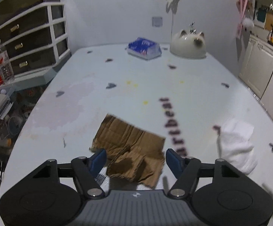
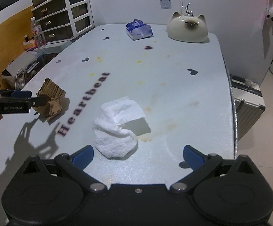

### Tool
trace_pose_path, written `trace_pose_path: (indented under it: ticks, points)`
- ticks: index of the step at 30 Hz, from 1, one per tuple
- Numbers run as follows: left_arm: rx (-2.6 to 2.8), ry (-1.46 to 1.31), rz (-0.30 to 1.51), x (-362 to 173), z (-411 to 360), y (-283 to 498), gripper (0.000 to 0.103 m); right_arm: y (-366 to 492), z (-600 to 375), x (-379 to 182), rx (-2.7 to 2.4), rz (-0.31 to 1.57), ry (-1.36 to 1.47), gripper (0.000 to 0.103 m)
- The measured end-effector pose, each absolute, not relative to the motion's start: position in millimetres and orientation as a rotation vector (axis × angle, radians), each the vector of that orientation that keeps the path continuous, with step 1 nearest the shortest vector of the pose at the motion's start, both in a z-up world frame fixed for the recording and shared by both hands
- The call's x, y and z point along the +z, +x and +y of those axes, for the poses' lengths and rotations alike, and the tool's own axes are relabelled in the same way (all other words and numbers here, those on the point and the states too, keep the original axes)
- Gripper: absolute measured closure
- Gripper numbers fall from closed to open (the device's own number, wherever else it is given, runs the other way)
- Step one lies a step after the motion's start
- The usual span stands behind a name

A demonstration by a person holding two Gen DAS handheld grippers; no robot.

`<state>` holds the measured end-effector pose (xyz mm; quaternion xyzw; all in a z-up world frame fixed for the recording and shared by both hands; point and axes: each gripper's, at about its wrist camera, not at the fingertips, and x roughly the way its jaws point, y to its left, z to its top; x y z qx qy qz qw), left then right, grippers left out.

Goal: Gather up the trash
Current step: 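Grasp the brown cardboard with the left tool while the right tool grasps the white tissue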

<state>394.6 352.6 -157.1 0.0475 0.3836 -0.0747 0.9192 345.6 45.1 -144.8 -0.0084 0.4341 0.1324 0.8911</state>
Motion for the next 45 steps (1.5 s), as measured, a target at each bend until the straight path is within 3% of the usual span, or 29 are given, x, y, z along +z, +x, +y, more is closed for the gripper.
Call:
trace_pose_path:
  ticks: [10,23,27,32,40,45]
  points:
    - [-0.045,-0.111,0.813,-181.2,371.5,398.9,0.034,369.2,62.4,-157.6,0.317,0.889,-0.014,0.011]
    - [0.081,-0.275,0.792,-196.8,365.8,410.4,0.038,419.6,115.1,-187.9,0.576,0.866,-0.319,0.013]
    - [0.107,-0.269,0.783,-196.8,361.9,409.8,0.047,422.6,117.3,-199.6,0.576,0.904,-0.327,0.03]
    - [0.066,-0.258,0.806,-195.2,355.8,402.7,0.055,410.2,111.8,-205.8,0.559,0.915,-0.283,0.036]
    - [0.035,-0.27,0.848,-191.7,343.1,379.2,0.058,385.6,104.0,-203.3,0.495,0.915,-0.217,0.074]
    - [0.037,-0.272,0.858,-182.7,336.0,356.4,0.059,369.0,92.2,-201.0,0.445,0.961,-0.127,0.084]
